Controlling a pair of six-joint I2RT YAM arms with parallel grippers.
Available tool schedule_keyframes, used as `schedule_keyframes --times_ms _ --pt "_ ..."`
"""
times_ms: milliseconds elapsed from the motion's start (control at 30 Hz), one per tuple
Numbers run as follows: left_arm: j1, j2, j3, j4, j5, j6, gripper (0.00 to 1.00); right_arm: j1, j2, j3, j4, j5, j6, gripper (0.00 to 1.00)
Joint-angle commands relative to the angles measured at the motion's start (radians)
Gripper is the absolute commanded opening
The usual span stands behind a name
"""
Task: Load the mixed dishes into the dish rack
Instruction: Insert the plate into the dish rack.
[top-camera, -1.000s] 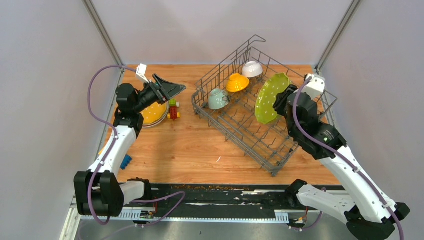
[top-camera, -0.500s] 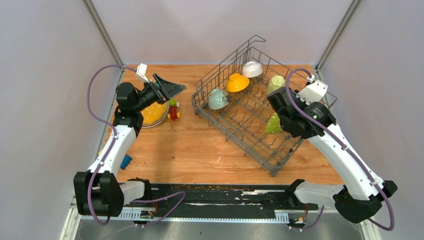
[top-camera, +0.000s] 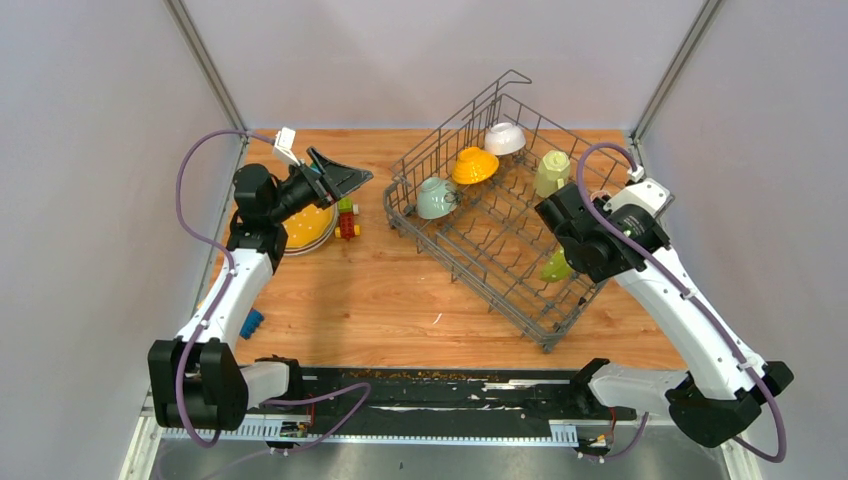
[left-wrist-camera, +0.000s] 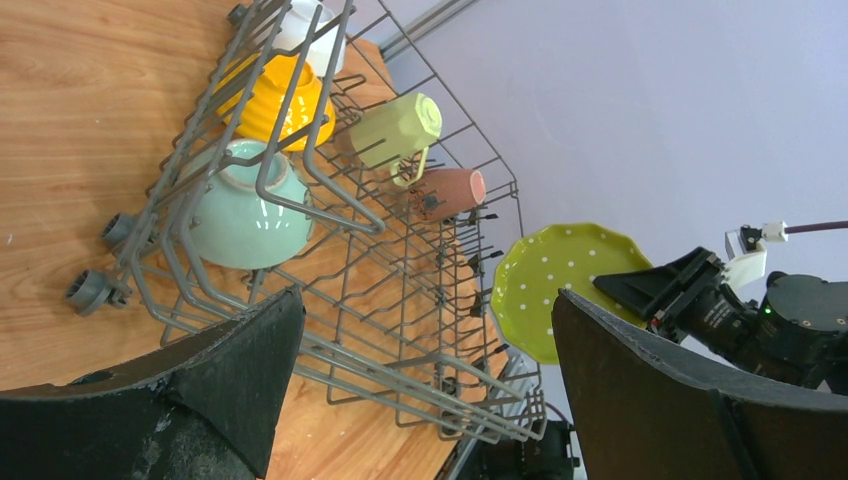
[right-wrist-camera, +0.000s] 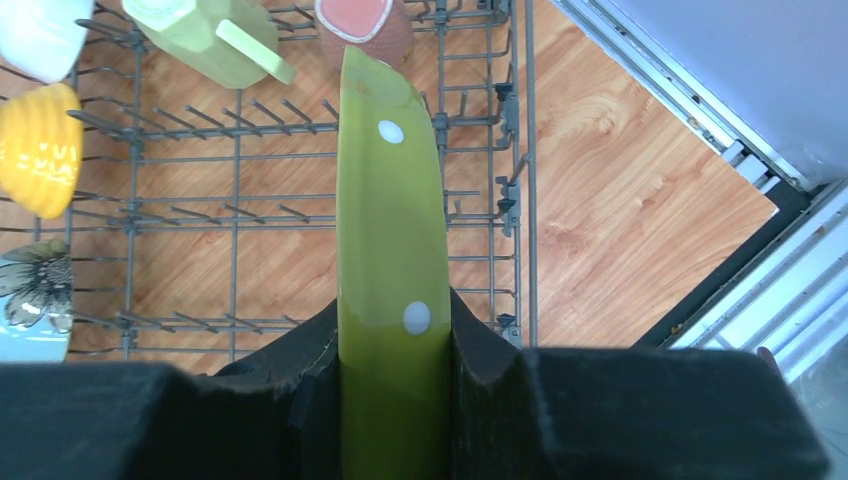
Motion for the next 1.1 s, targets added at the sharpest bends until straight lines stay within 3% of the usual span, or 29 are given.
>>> schedule_keyframes --times_ms 0,433,833,1067 --pt "-0.003 0.001 0.046 0.024 0.014 0.016 1.0 -0.025 -0.027 -0.011 0.018 0.08 0.026 0.0" --pt "-0.002 -0.003 0.036 0.023 0.012 0.012 1.0 -0.069 -0.066 -0.156 0.148 0.056 -0.079 0.0" --pt "-0.004 -0.009 0.025 0.02 0.01 0.012 1.0 -0.266 -0.152 -0.408 0.582 -0.178 -0.377 0.0" --pt "-0.003 -0.005 0.02 0.02 0.01 0.014 1.0 -0.304 -0.153 -0.483 0.656 -0.242 -0.402 0.01"
